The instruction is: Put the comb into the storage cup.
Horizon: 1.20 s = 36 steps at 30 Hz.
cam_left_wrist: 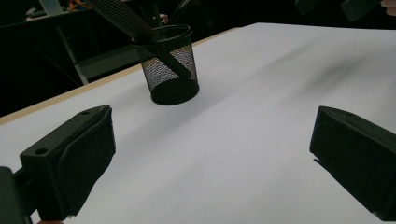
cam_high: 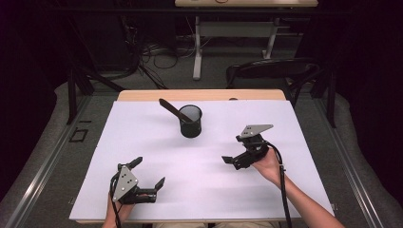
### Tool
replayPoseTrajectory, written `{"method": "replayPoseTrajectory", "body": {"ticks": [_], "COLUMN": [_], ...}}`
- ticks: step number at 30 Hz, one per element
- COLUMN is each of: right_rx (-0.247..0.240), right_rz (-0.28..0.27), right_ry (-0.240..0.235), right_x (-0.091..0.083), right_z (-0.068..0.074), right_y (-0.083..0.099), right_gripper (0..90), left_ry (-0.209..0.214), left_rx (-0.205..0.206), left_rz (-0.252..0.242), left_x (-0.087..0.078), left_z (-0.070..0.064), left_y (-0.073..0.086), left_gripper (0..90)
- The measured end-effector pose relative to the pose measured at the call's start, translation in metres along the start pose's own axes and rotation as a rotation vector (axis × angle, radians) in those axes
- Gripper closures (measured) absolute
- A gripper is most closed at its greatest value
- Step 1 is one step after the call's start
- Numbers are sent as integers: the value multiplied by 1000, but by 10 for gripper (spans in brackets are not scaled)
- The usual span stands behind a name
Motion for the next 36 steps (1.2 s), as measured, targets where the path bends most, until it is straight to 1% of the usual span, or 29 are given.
{"method": "replayPoseTrajectory", "body": {"ticks": [3,4,5,7,14,19,22,25,31,36], "right_rx": [7,7,7,10,12,22,16,21,31,28], "right_rz": [2,1,1,4,4,-8,-6,-10,4,10], "right_ry": [4,12,12,12,23,24,40,44,63,76], "right_x": [-5,-7,-7,-10,-13,-17,-20,-22,-25,-27], "right_z": [1,2,2,4,6,8,9,10,10,11], "right_y": [7,11,11,18,30,39,44,49,62,69], "right_gripper": [0,0,0,0,0,0,0,0,0,0], "left_ry": [1,1,1,-1,-2,-1,0,0,1,0], "left_rx": [2,1,1,1,-2,-2,0,4,1,3], "left_rz": [-2,-2,-2,-1,1,2,3,4,4,5], "left_x": [0,0,0,0,0,0,1,1,1,1], "left_z": [-1,-1,-1,0,0,0,0,-1,0,-1], "left_y": [0,0,0,0,0,0,0,0,0,0], "left_gripper": [2,2,2,1,1,2,2,2,1,1]}}
Point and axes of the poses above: each handheld gripper's, and its own axes: x roughly forward along the jaws, y roughly out of its underside, z roughly to its left, the point moved 5 cm from there along x, roughly forward along the jaws, and after that the axes turned 15 degrees about z, right-handed, at the moved point
